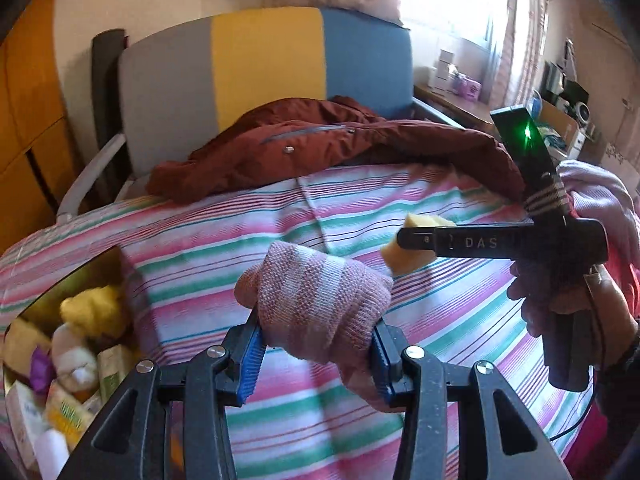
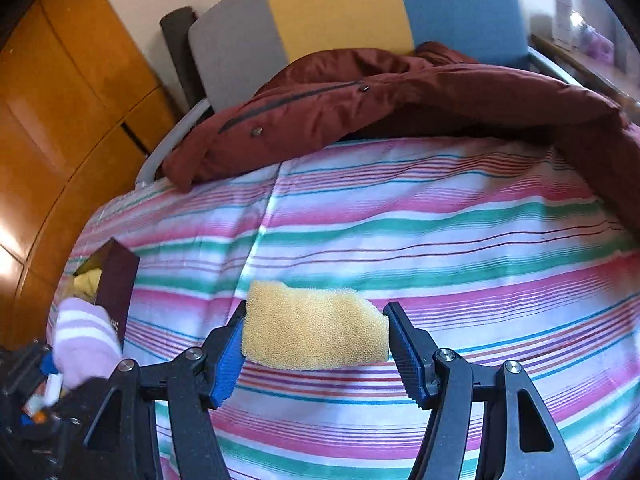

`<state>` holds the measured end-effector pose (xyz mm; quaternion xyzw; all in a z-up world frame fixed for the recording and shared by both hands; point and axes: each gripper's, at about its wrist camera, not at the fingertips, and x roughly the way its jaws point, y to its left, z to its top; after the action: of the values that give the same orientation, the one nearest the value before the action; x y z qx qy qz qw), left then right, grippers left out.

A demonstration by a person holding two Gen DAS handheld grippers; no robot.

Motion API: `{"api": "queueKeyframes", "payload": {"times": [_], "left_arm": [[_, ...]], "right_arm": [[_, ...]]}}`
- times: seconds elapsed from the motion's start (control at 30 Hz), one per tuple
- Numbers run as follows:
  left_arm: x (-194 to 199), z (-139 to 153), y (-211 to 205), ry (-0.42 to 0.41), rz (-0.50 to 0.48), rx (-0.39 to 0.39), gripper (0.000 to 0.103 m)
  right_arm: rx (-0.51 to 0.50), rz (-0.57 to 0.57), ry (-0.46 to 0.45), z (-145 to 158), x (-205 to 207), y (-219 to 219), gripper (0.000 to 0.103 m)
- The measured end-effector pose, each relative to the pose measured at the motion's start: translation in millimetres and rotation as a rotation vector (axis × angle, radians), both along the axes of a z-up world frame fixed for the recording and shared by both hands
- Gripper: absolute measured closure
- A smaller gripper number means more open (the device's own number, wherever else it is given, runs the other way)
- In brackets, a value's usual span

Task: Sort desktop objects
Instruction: 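Carry the yellow sponge and pink striped sock into the gold tray and release both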

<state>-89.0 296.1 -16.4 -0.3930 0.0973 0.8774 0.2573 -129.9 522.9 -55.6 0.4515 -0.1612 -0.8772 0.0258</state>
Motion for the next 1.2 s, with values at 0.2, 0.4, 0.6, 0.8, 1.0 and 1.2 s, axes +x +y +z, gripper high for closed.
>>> {"api": "queueKeyframes", "payload": {"times": [0.2, 0.4, 0.6, 0.8, 1.0, 1.2], "left_arm": [[6.5, 2.4, -34.0, 0.011, 0.054, 0.002, 0.058], [12.5, 7.4, -62.7, 0.023, 0.098, 0.010, 0.058], [20.9, 11.2, -87.2, 0.030, 0.129, 0.029, 0.058], [30.2, 14.8, -113.5, 0.045, 0.162, 0.043, 0.058], [38.7, 22.3, -145.5, 0.077, 0.211, 0.057, 0.057], [44.5, 29.2, -182.6, 0.113, 0.285, 0.060, 0.057]], "right_arm": [[0.010, 0.016, -0.023, -2.2, -1.2, -13.5, 0.037], [0.018, 0.027, -0.046, -2.9, 1.2, -30.9, 0.037], [0.012, 0.047, -0.061, 1.8, 7.5, -53.5, 0.037], [-0.018, 0.078, -0.052, 9.8, 13.7, -83.8, 0.037], [-0.067, 0.123, -0.010, 26.9, 22.3, -126.5, 0.037], [-0.137, 0.167, 0.041, 45.5, 25.1, -175.2, 0.037]]}}
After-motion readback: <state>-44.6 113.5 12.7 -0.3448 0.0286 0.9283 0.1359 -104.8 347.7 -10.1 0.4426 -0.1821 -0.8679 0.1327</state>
